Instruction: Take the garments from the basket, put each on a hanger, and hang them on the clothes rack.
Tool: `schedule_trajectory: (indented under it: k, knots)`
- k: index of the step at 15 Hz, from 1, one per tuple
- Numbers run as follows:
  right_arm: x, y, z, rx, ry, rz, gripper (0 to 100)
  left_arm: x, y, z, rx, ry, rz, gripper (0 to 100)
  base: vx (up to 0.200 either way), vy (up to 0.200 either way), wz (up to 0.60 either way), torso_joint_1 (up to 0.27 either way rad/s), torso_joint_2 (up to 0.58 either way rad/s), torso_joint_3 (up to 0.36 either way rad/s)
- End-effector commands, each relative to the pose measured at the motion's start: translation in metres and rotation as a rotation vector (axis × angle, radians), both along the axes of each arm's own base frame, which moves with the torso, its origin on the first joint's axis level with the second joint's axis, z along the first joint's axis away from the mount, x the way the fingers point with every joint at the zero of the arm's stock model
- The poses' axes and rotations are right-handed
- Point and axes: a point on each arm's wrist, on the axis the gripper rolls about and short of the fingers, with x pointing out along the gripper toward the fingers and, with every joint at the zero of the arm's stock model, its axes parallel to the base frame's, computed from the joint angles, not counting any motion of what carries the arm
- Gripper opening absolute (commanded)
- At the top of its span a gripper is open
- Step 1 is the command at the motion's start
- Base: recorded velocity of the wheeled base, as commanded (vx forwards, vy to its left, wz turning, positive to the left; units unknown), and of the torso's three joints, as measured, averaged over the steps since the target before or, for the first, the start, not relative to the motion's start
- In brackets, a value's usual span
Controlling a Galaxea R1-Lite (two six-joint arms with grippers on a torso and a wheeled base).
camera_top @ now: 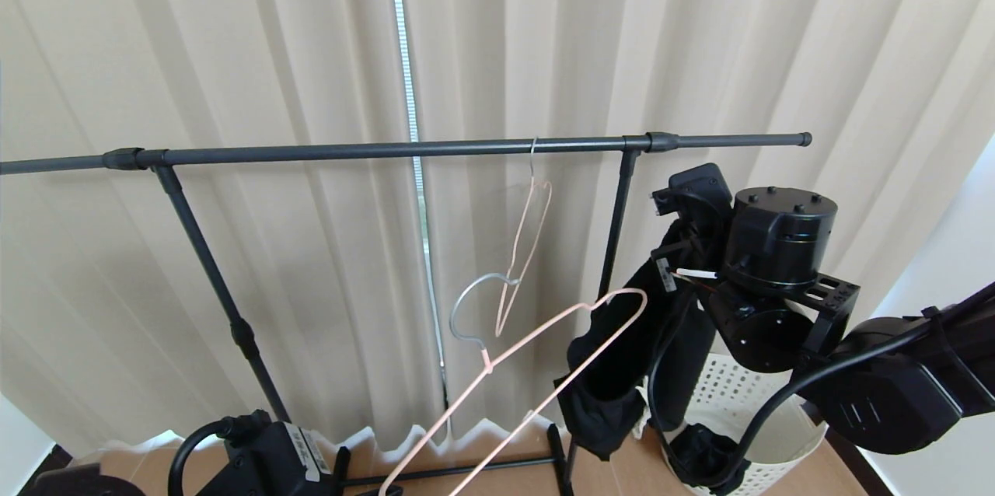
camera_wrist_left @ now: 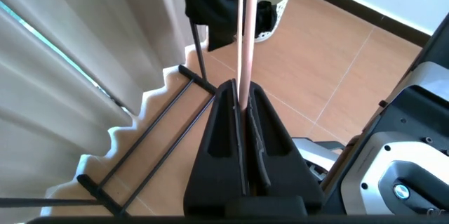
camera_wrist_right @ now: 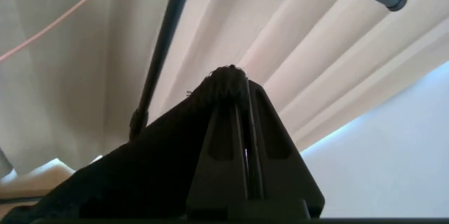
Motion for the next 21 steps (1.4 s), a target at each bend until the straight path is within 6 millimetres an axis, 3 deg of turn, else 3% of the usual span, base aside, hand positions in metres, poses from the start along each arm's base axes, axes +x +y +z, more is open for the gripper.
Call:
schedule_trajectory:
  k: [1, 21]
  knots:
    - [-0.005, 0.01, -0.001, 0.002, 0.003, 0.033, 0, 0.0, -0.001, -0.001, 0.004, 0.003, 0.001, 0, 0.0, 0.0, 0.0, 0.0, 0.0, 0.0]
    - [-0.072, 0.05, 0.004, 0.008, 0.011, 0.265, 0, 0.013, -0.001, -0.001, 0.005, 0.012, 0.066, 0, 0.0, 0.0, 0.0, 0.0, 0.0, 0.0]
